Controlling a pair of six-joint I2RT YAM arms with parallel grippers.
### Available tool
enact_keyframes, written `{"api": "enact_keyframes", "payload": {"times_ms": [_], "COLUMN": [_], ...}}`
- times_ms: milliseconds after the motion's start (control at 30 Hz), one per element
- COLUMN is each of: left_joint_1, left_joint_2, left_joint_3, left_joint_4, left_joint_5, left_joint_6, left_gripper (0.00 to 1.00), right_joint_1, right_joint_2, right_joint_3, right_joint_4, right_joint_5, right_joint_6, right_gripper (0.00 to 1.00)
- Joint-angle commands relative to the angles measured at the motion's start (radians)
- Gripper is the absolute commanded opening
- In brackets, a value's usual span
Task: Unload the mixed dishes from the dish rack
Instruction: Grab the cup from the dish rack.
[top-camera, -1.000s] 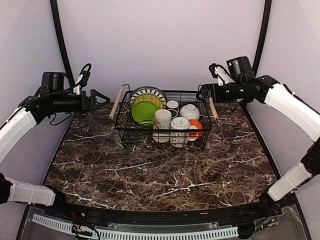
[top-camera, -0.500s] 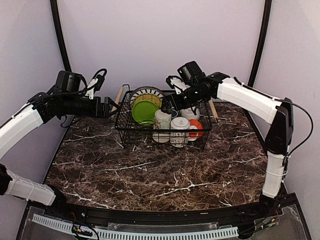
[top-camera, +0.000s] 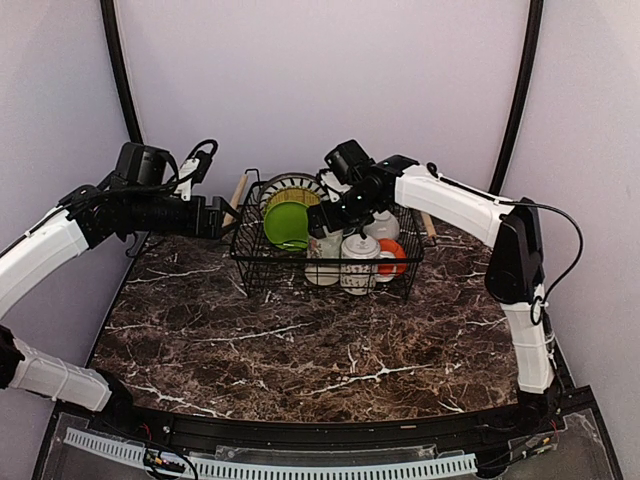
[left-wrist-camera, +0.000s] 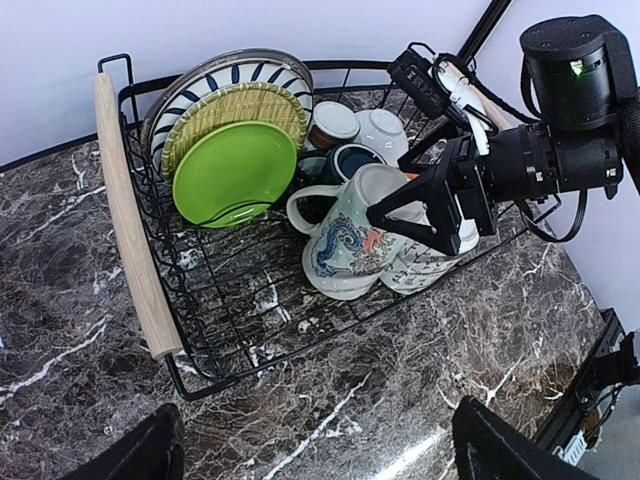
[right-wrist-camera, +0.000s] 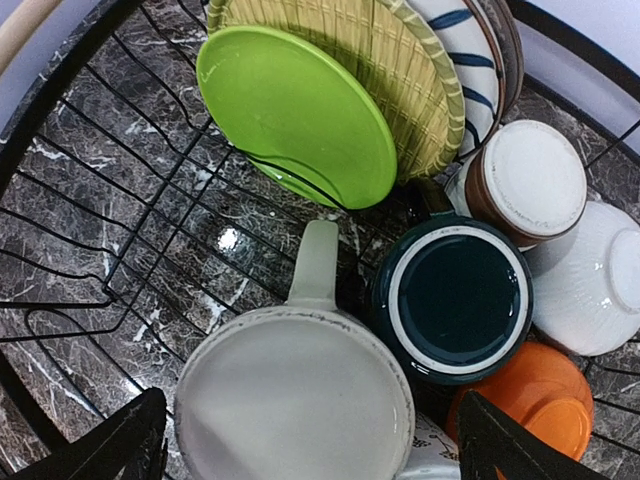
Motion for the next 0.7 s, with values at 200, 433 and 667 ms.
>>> {"api": "enact_keyframes", "payload": {"times_ms": [200,433,667], "left_joint_1": [-0.023,-0.024,-0.024], "left_joint_2": [0.018,0.021,0.014], "left_joint_3": [0.028,0.025,0.019], "left_joint_4": [-0.047,-0.046,-0.028], "left_joint_5": [-0.125,-0.163,-0.140], "left_joint_6": [0.003,0.001,0.000], "left_gripper": [0.91,0.91,0.91], "right_joint_1": [0.026,0.032,0.034], "right_joint_2": [0.076,0.108,0.112], "right_joint_3": [0.045,0.059,0.073], "right_joint_4": [-0.025,-0.031,-0.029], "right_joint_5": [0.026,0.026,0.021], "right_joint_6": [0.039,0.031,0.022], "right_gripper": [0.91,0.84,0.74]}}
